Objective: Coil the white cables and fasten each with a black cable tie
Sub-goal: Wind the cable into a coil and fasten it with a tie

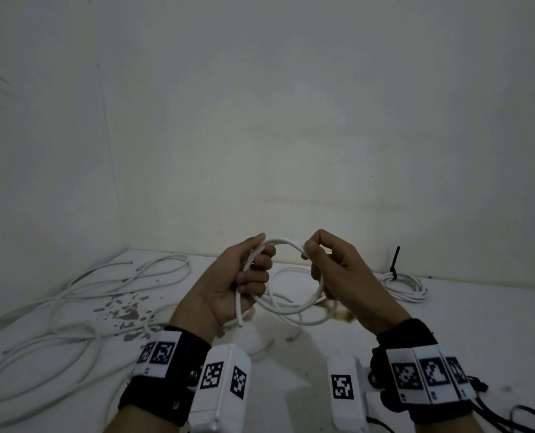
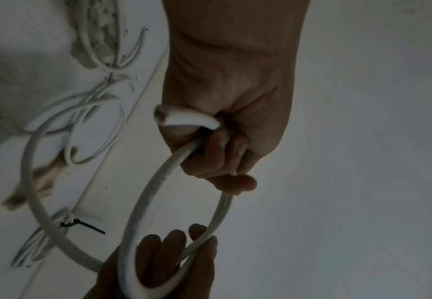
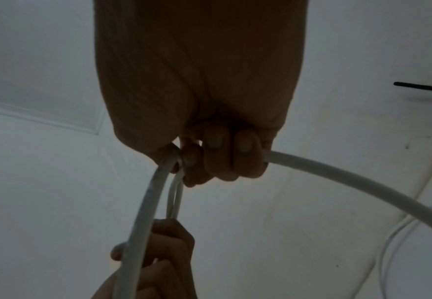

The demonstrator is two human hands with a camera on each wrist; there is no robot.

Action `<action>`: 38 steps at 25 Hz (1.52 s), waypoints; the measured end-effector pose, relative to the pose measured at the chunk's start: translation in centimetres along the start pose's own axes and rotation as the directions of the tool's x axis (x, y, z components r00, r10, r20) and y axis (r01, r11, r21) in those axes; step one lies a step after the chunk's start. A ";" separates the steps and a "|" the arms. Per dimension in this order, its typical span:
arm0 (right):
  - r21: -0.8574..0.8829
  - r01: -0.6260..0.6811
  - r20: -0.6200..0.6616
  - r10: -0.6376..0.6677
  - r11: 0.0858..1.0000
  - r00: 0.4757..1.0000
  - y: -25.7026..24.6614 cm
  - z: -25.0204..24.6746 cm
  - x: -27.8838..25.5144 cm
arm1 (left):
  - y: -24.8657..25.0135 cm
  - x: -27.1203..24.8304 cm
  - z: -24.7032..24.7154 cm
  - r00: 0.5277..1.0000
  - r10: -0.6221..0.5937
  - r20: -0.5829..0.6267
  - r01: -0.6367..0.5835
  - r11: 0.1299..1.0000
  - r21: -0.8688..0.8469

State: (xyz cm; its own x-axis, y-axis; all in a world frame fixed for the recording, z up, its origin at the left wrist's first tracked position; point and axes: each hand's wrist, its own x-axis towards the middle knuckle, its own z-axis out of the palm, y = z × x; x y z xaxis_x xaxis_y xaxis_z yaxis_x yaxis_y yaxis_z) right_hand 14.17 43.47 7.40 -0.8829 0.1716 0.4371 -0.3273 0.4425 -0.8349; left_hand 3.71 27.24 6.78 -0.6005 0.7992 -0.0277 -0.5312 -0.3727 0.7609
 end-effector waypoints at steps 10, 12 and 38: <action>0.094 -0.001 -0.378 0.037 0.996 0.925 0.4 -0.6 0.6 | -0.9 0.2 1.1 0.994 -0.001 -0.107 0.013 0.993 0.114; 0.083 0.018 -0.362 0.014 0.996 0.932 0.3 -0.4 0.5 | -0.5 0.3 0.9 0.992 0.024 -0.124 -0.015 0.997 0.074; -0.584 0.290 0.144 -0.256 0.758 0.956 -2.7 4.7 -1.1 | -0.2 -0.3 0.7 0.828 0.505 -0.245 -0.291 0.759 0.583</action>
State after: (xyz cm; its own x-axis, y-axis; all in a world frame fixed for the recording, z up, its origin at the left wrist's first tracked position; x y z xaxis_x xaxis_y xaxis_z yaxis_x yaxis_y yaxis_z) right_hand 14.48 37.93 7.63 -0.8088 -0.0755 0.5833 -0.3076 0.8996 -0.3101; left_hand 4.40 27.37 7.06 -0.9115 0.3578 0.2029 0.1199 -0.2407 0.9632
